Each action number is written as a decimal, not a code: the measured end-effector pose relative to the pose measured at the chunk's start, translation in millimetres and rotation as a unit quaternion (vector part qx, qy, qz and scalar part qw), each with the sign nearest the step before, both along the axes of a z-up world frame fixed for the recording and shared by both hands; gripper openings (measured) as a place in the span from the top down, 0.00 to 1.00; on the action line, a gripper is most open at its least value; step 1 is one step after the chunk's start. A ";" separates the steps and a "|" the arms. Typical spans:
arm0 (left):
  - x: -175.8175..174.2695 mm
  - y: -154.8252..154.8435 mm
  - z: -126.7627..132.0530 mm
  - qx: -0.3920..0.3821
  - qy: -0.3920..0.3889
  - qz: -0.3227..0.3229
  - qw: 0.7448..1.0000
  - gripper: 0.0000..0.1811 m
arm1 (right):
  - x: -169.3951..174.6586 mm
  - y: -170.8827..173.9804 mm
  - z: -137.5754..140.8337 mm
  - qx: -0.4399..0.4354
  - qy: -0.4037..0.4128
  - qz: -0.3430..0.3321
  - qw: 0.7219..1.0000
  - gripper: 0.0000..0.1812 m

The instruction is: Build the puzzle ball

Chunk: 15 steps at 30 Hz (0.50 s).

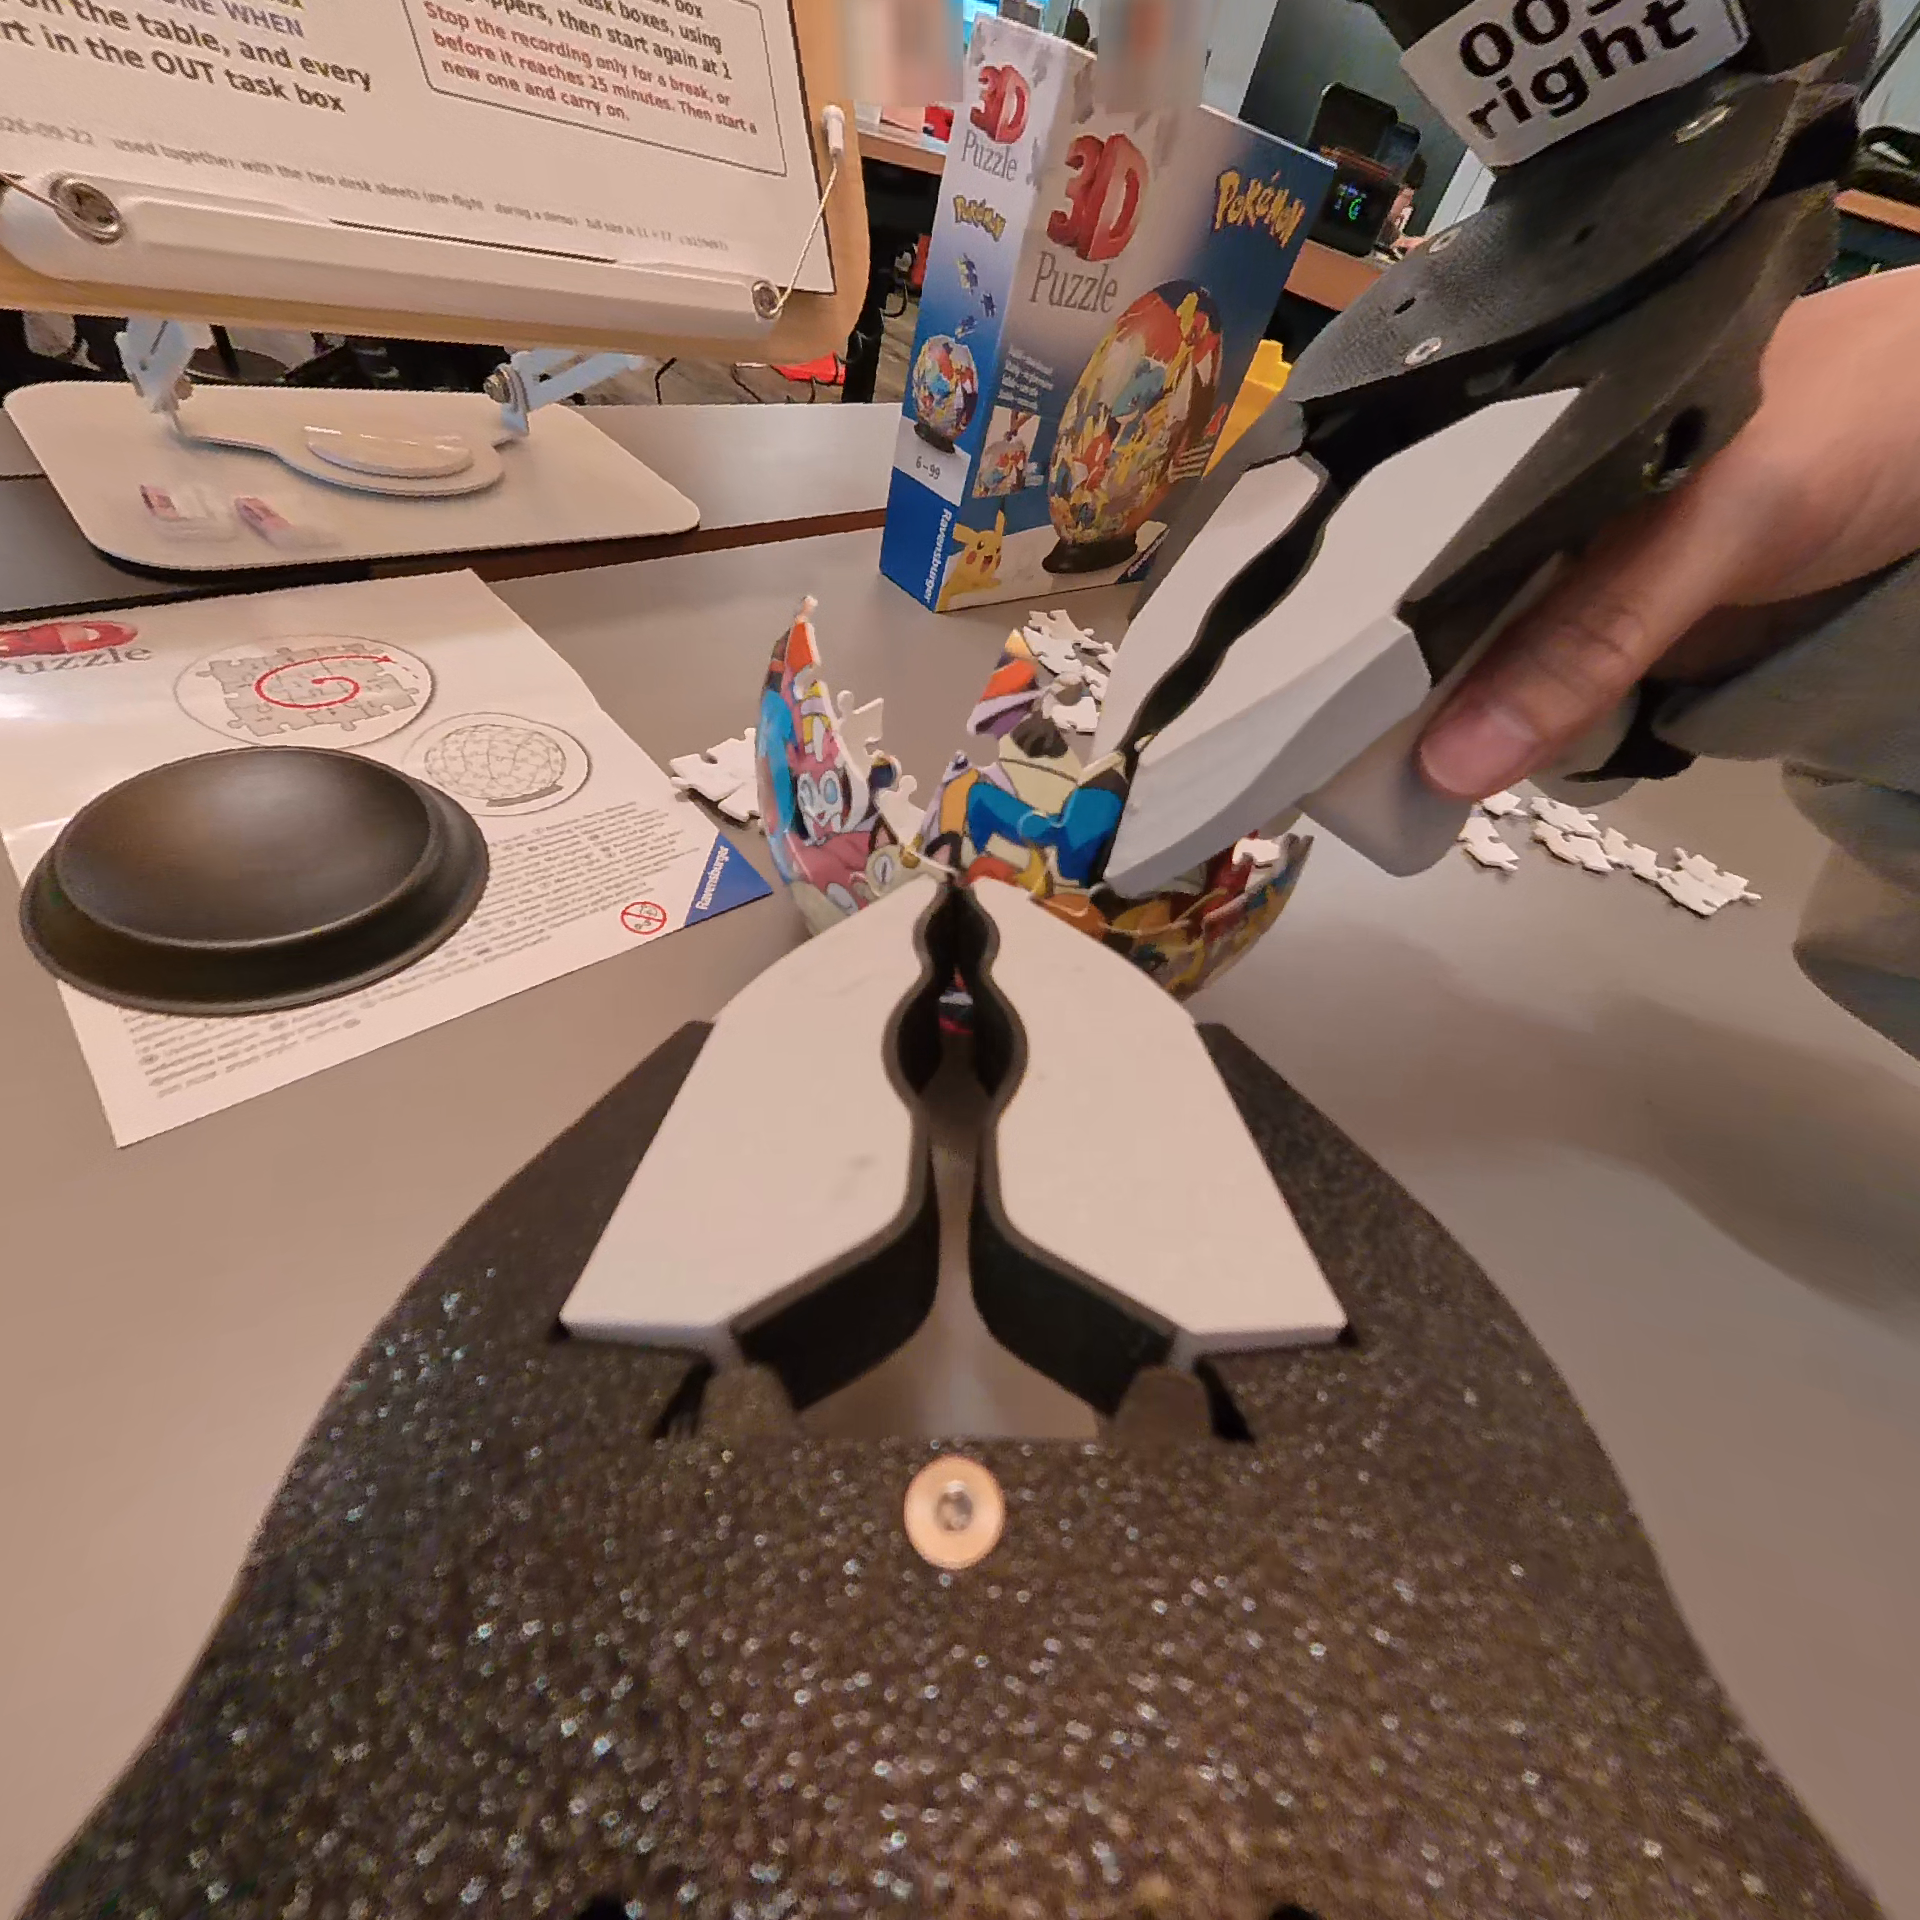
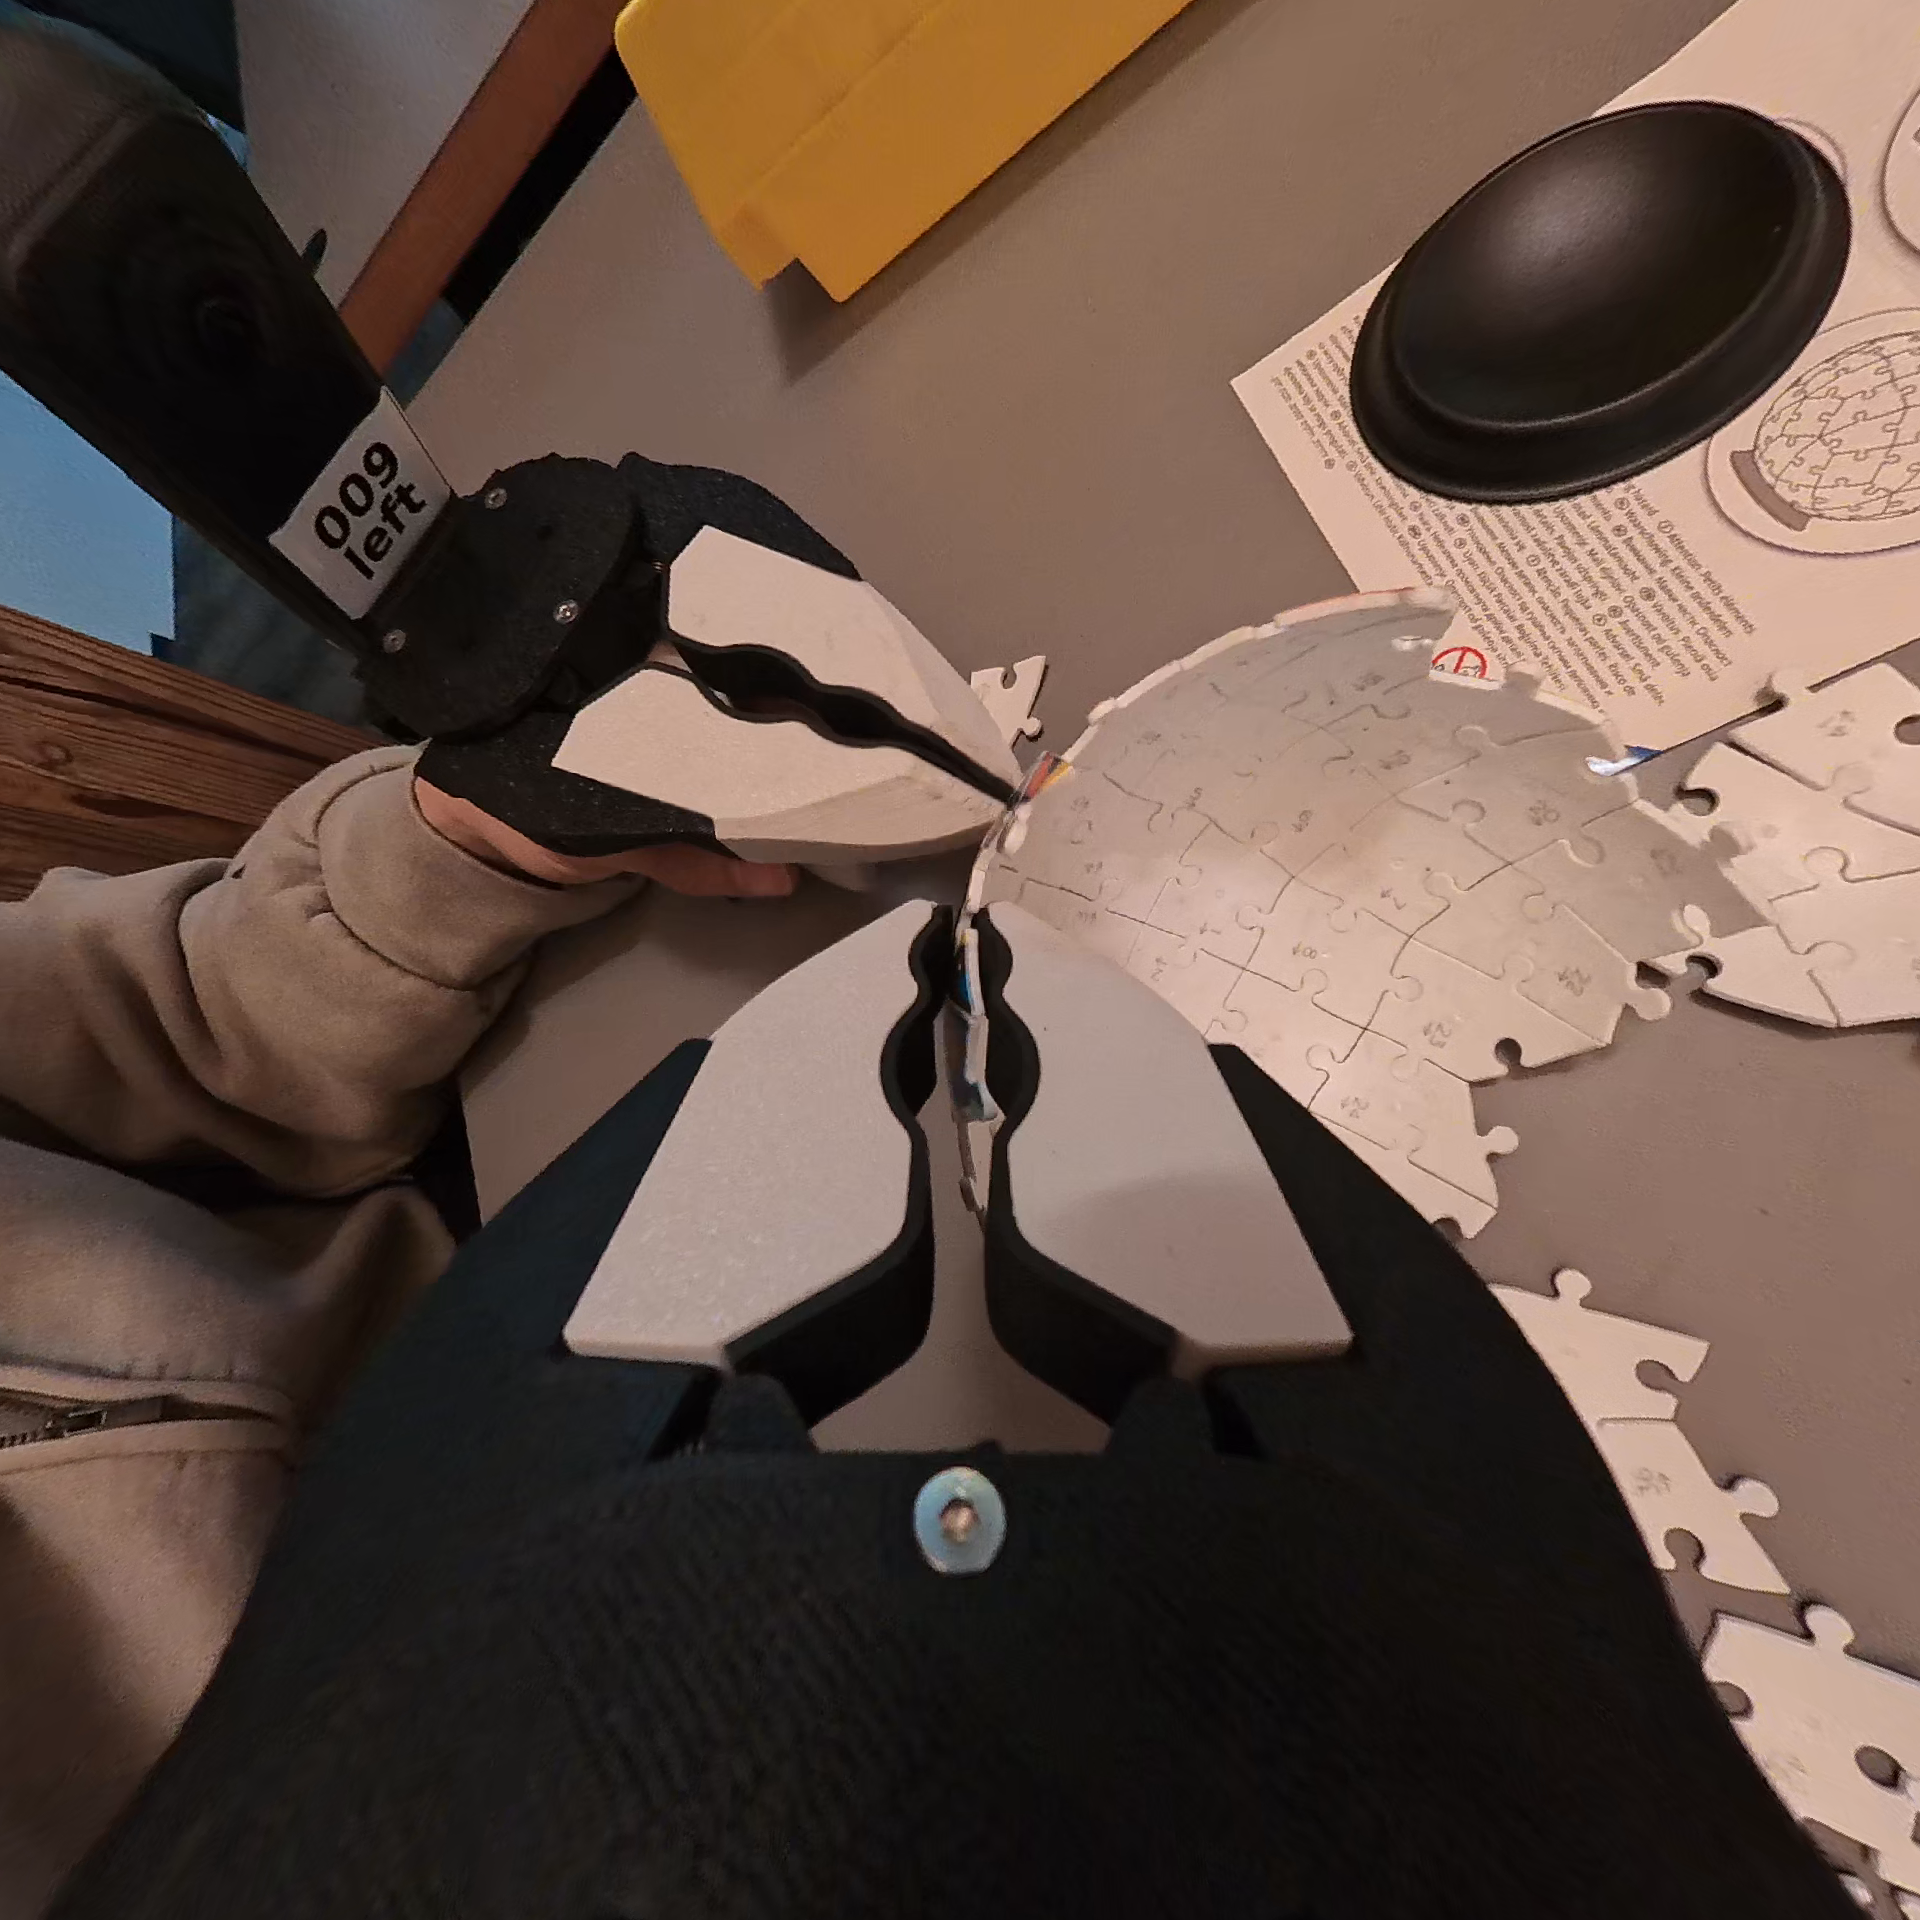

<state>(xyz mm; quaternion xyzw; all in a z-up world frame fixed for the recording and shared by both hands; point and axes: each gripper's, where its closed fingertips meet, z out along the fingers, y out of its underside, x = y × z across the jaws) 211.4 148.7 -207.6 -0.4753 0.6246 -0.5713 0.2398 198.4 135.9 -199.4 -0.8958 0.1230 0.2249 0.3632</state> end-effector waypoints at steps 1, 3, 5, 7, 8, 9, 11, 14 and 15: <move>0.0 0.5 0.5 -0.001 -0.001 0.001 1.000 1.00 | 1.0 0.3 0.6 0.002 0.002 -0.003 1.000 0.98; -0.1 0.1 1.5 -0.005 -0.002 0.000 1.000 1.00 | 1.8 1.8 2.4 0.009 0.013 -0.008 1.000 0.98; 0.0 0.0 1.0 -0.003 -0.002 0.000 1.000 1.00 | 0.6 2.5 2.0 0.010 0.011 -0.006 1.000 0.98; 0.3 1.7 1.1 0.000 -0.003 0.004 1.000 1.00 | 0.1 1.5 1.6 0.005 0.007 -0.002 1.000 0.98; 0.5 2.7 2.0 -0.003 -0.005 0.006 1.000 1.00 | 0.7 1.4 2.0 0.007 0.009 -0.004 1.000 0.98; 0.6 3.5 3.3 -0.005 -0.007 0.008 1.000 1.00 | 1.4 1.7 2.9 0.011 0.015 -0.008 1.000 0.98; 0.4 1.9 3.7 -0.011 -0.006 0.006 1.000 1.00 | -0.8 2.6 3.2 0.014 0.025 -0.006 1.000 0.98; 0.6 3.6 2.6 -0.006 -0.005 0.009 1.000 1.00 | 0.0 2.6 2.4 0.011 0.017 -0.006 1.000 0.98; 0.9 5.6 3.3 -0.007 -0.007 0.013 1.000 1.00 | 0.8 2.6 3.0 0.012 0.018 -0.007 1.000 0.98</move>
